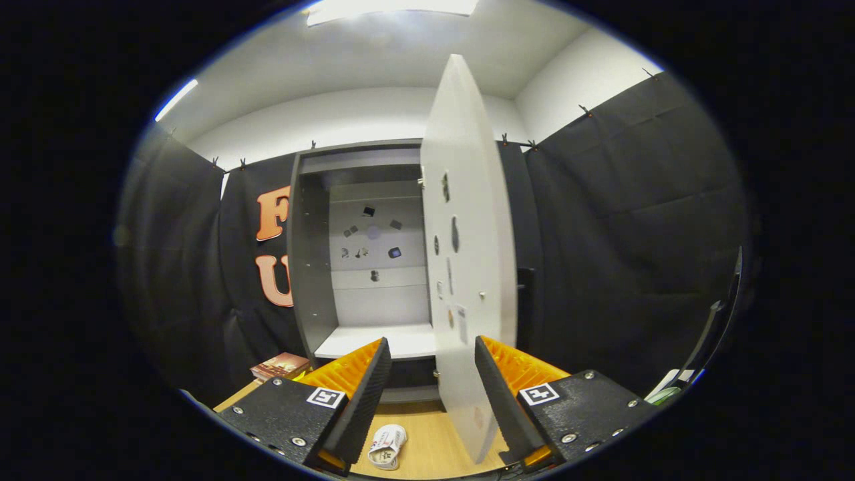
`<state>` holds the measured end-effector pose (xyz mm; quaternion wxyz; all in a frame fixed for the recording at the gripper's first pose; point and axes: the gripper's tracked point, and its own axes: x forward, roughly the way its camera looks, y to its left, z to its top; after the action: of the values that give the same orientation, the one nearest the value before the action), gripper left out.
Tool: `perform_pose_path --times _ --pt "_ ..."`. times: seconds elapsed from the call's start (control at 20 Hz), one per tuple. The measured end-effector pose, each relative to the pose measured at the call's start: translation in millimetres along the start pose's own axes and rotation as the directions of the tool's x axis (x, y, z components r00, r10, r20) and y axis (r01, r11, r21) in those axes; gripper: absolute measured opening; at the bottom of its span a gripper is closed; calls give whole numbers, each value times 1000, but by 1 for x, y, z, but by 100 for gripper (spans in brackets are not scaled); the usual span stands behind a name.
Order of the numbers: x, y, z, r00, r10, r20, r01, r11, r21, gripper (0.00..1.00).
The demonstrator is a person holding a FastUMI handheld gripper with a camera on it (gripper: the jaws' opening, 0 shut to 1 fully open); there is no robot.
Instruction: Open the shoe cabinet door, grab the shoes and put them into the shoe cabinet, then close the shoe cabinet door.
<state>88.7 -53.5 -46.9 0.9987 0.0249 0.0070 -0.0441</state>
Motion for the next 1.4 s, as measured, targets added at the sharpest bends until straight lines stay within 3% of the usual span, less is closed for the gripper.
perform_pose_path --times 0.6,1.15,1.4 --pt "16 121 7 996 85 23 -84 996 -38 91" --pt "37 143 -3 998 62 7 -62 997 -56 93" --pt "48 143 -40 996 67 -67 -72 995 -68 93"
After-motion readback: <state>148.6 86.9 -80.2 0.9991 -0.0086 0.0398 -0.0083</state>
